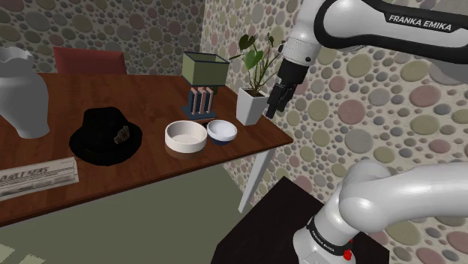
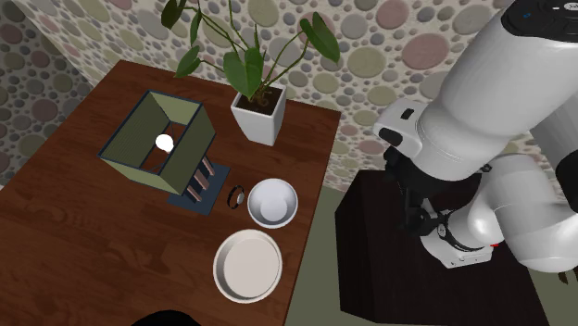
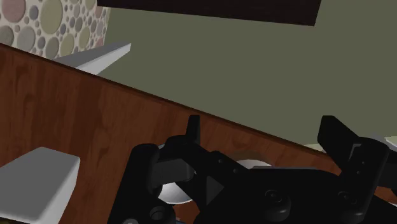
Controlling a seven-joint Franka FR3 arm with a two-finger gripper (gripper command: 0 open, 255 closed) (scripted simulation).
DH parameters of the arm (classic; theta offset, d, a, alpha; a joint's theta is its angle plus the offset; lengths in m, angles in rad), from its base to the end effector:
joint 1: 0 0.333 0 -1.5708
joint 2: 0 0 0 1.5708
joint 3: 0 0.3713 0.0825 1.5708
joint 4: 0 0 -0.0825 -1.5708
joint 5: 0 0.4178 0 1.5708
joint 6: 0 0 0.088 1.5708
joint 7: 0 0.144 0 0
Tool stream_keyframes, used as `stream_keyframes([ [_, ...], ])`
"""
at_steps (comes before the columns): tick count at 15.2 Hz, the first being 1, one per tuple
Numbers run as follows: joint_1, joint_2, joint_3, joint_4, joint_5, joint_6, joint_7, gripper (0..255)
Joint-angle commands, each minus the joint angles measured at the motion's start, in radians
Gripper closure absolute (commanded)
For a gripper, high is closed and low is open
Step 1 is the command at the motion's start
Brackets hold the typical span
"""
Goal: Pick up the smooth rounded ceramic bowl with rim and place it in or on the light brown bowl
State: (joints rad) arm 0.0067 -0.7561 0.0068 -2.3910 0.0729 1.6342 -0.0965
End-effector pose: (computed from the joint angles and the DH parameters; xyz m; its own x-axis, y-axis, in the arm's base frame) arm 0.3153 0.0149 0.5715 0.9947 0.1031 0.0057 0.1033 -0.9923 -0.0678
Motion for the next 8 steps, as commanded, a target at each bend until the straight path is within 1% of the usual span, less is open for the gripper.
stream_keyframes([
  [1, 0.0, 0.0, 0.0, 0.0, 0.0, 0.0, 0.0, 0],
  [8, -0.021, 0.201, -0.072, 0.002, -0.026, 0.201, -0.101, 0],
])
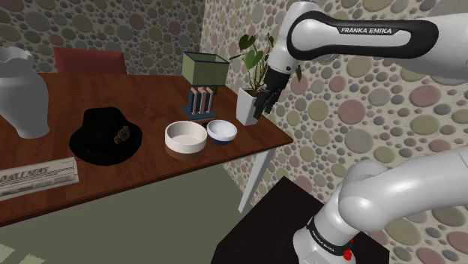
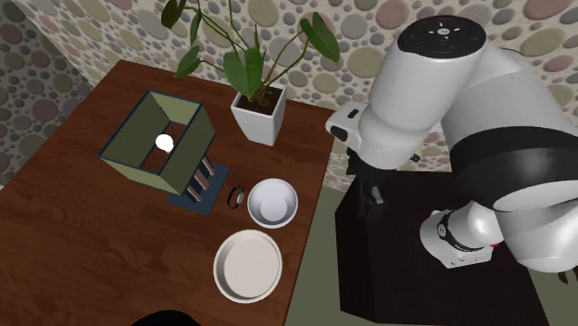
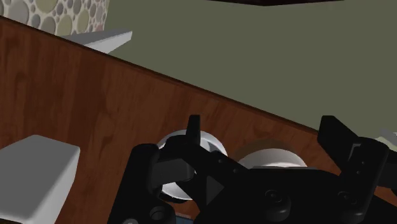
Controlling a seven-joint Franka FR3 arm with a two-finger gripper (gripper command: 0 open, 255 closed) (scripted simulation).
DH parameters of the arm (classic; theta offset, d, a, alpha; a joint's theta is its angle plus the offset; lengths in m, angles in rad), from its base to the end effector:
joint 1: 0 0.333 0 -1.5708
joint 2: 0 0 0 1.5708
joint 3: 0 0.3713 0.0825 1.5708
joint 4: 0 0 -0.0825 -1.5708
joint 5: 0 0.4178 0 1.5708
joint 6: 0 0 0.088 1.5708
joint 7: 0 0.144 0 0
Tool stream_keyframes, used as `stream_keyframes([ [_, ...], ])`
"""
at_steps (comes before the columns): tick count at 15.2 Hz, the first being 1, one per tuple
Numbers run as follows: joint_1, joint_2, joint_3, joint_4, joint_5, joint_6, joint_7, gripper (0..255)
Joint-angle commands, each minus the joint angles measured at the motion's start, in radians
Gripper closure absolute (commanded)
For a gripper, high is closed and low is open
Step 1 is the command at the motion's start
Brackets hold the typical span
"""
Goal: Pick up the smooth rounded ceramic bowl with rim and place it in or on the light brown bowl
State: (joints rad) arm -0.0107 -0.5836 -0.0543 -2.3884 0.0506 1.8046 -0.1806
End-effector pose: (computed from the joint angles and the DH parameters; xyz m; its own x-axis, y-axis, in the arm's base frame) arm 0.3773 -0.0209 0.5276 0.9936 0.1121 0.0127 0.1128 -0.9906 -0.0780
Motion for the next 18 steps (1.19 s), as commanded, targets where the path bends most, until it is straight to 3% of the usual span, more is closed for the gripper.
stream_keyframes([
  [1, -0.005, 0.061, -0.021, 0.006, -0.004, 0.058, -0.031, 0],
  [10, -0.017, 0.382, -0.102, 0.125, 0.026, 0.259, -0.168, 0],
  [18, -0.038, 0.689, -0.143, 0.323, 0.112, 0.358, -0.3, 0],
])
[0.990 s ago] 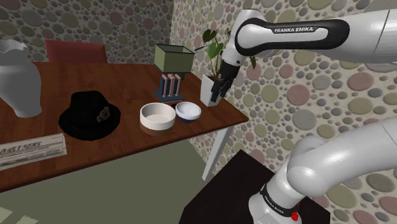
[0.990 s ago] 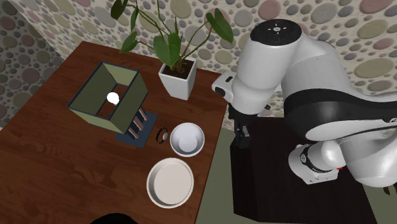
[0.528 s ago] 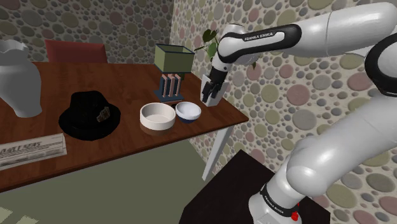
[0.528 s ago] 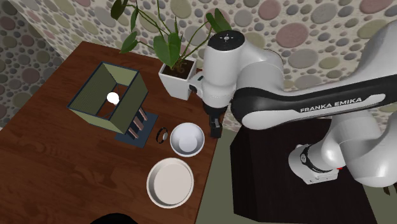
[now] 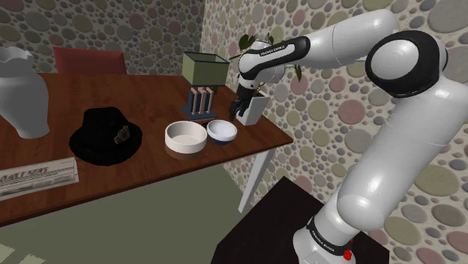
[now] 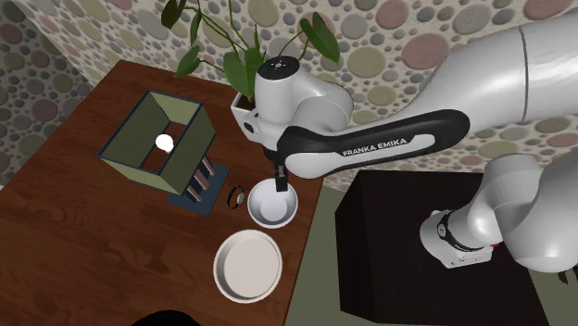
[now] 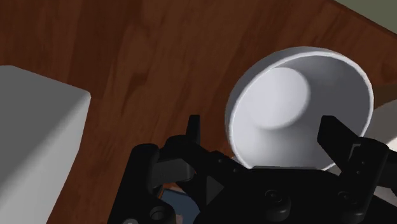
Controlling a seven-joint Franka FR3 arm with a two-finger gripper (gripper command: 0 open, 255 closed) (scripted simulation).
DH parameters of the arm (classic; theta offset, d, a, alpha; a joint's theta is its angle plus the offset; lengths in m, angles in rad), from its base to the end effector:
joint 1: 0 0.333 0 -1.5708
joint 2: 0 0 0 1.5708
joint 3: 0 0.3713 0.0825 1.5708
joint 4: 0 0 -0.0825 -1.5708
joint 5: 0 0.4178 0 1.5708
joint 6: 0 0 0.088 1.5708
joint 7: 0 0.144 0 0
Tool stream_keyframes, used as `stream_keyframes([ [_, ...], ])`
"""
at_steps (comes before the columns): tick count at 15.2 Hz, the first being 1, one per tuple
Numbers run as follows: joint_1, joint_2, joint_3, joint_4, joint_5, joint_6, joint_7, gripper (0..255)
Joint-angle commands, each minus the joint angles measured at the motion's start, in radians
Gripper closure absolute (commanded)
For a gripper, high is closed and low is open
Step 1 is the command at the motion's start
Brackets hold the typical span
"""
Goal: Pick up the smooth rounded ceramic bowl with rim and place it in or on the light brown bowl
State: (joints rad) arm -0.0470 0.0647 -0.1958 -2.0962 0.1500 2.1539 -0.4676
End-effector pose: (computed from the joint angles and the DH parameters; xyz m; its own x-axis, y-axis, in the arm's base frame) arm 0.5723 -0.1297 0.3909 0.9894 0.1394 0.0416 0.1430 -0.9842 -0.1043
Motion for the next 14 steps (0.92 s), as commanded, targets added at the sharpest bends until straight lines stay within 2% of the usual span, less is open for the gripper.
stream_keyframes([
  [1, -0.007, 0.08, -0.003, 0.062, 0.026, 0.015, -0.029, 0],
  [9, -0.008, 0.149, 0.007, 0.036, 0.054, 0.107, -0.05, 0],
  [14, -0.008, 0.149, 0.007, 0.036, 0.054, 0.107, -0.05, 0],
])
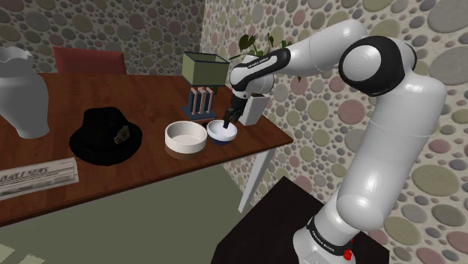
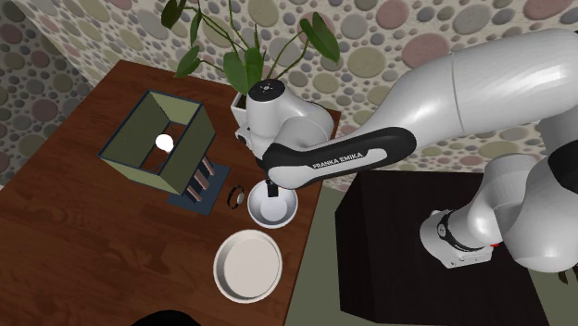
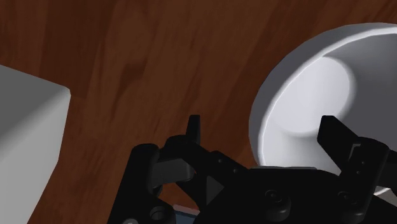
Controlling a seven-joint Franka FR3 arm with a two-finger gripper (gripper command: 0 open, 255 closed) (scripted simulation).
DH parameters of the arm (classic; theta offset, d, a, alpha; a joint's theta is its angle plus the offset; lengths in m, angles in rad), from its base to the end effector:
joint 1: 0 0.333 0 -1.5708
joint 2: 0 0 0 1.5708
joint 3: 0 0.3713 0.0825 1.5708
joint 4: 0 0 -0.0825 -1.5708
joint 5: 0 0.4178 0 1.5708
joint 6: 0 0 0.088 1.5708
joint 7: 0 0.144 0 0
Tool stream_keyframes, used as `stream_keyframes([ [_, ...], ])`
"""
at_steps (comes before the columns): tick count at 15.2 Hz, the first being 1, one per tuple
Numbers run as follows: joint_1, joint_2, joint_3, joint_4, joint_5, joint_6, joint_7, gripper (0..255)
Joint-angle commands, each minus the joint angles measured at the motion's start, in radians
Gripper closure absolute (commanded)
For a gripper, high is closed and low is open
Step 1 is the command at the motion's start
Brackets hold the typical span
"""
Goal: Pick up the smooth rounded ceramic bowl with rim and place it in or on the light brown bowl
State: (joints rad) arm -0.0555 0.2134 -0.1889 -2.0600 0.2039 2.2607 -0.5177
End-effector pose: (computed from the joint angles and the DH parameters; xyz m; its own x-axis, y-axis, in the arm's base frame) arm 0.6032 -0.1364 0.3290 0.9886 0.1437 0.0452 0.1478 -0.9831 -0.1077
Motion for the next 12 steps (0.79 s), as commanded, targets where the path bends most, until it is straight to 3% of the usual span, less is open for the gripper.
stream_keyframes([
  [1, 0.0, 0.0, 0.0, 0.0, 0.0, 0.0, 0.0, 0],
  [3, 0.0, 0.0, 0.0, 0.0, 0.0, 0.0, 0.0, 0],
  [4, 0.0, 0.0, 0.0, 0.0, 0.0, 0.0, 0.0, 255],
  [12, 0.0, 0.0, 0.0, 0.0, 0.0, 0.0, 0.0, 255],
])
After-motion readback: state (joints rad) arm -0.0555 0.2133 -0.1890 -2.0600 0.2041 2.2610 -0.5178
